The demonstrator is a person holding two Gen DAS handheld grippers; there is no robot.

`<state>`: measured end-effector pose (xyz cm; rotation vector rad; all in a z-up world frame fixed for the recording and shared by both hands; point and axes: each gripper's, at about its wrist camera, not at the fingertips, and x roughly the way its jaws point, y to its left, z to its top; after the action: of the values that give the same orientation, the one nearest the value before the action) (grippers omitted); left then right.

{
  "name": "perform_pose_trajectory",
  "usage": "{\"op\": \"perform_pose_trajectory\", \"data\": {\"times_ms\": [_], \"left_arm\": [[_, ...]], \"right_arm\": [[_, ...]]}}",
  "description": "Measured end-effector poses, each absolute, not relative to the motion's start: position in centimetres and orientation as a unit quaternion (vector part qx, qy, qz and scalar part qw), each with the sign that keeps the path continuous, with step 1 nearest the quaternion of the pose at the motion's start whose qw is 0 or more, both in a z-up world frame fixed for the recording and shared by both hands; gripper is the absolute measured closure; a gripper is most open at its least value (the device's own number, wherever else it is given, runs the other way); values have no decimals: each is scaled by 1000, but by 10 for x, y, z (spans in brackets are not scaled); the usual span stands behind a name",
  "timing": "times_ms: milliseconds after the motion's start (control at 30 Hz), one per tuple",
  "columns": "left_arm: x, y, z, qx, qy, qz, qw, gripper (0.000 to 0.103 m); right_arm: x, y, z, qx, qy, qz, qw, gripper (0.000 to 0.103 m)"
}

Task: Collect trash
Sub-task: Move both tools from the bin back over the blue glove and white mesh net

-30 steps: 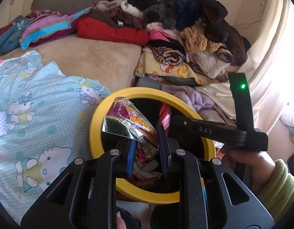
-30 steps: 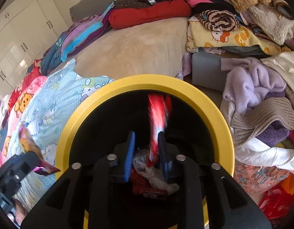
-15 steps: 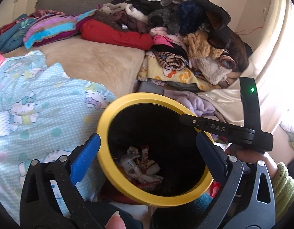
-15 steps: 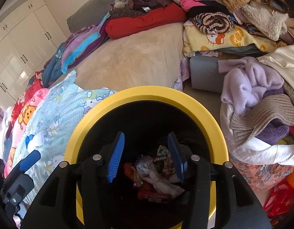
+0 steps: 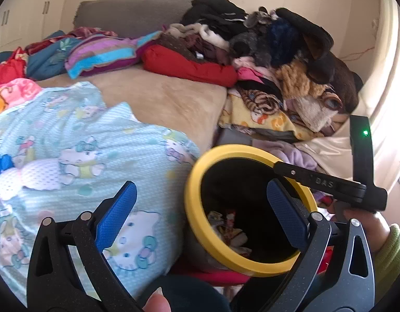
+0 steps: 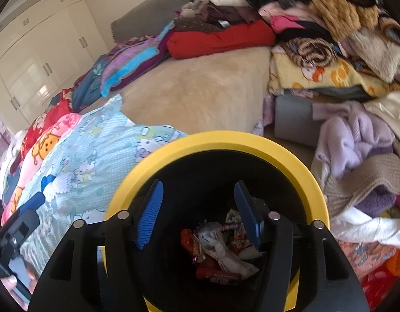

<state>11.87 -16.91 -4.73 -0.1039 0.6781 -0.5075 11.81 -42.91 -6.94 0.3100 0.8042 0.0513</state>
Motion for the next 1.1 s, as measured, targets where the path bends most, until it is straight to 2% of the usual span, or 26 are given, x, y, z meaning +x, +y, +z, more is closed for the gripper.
{"op": "perform_pose_trajectory", "data": {"times_ms": [133,733,767,800,833,1100], "left_arm": [[120,-155,-43,-57,322,-231,916,11],[115,-90,-29,-79,292,-157,940,11],[115,-87,-28,-81,291,-153,941,11],[115,-82,-28,-83,289,-148,942,11],[115,-78,-27,-84,287,-143,943,11],[114,-39,-28,-93,276,-102,951,11]], "right_arm": [[118,-410,-61,126,374,42,918,39],[119,-331,-39,35,342,110,933,37],[119,-327,-38,30,342,113,932,36],[119,-323,-38,27,341,115,933,27],[117,-318,-37,20,336,118,934,24],[118,-274,-36,0,333,160,929,24]]}}
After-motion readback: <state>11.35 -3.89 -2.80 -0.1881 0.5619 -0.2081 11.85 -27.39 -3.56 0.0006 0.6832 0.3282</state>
